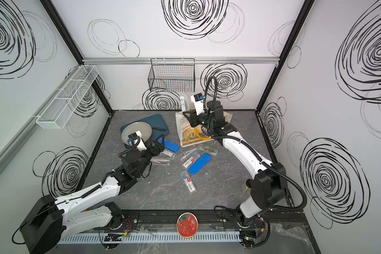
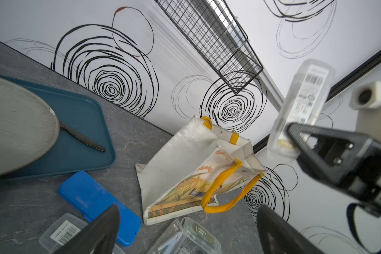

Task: Put the compass set into the canvas bag
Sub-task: Place the compass set in the canvas bag.

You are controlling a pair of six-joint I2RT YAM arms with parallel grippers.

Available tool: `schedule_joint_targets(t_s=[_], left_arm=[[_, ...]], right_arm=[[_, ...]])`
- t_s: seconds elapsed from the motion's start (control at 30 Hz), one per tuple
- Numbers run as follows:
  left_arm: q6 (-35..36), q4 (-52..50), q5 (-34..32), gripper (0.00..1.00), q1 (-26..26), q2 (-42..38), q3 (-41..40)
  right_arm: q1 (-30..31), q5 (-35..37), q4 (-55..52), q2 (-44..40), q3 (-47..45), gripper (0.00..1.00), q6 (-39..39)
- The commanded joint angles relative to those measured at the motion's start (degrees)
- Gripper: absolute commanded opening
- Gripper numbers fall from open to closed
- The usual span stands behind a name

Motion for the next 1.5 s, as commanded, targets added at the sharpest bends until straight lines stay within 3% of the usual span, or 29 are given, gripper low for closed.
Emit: schedule_joint_targets(t_s=[0.0, 0.23, 0.57, 0.87, 1.23, 1.47], left_arm=[[1.6, -2.3, 3.4, 0.99, 0.2, 1.3, 1.3], [1.2, -2.0, 5.7, 0.99, 0.6, 4.1, 0.9], [0.9, -2.0, 5.6, 0.99, 0.6, 6.8, 1.3], [-3.9, -10.2, 1.2, 0.99, 0.6, 7.6, 1.9], [-9.0, -20.9, -4.1, 0.99, 0.7, 8.6, 3.0], [-12.7, -31.8, -6.6, 0.99, 1.7, 11.9, 7.1]], right_arm=[[-5.0, 3.8, -10.3, 3.8, 6.5, 0.06, -3.4], [-9.3, 9.0, -13.8, 9.7, 7.1, 0.05, -10.1], [-11.0, 10.9, -6.3, 14.5, 2.0, 0.06, -8.9], [-11.1, 9.6, -8.2, 18.0, 4.4, 0.29, -9.3], [-11.5, 8.2, -7.4, 18.6, 5.6, 0.39, -9.3], [-11.7, 4.7, -7.0, 15.5, 8.0, 0.51, -10.9]])
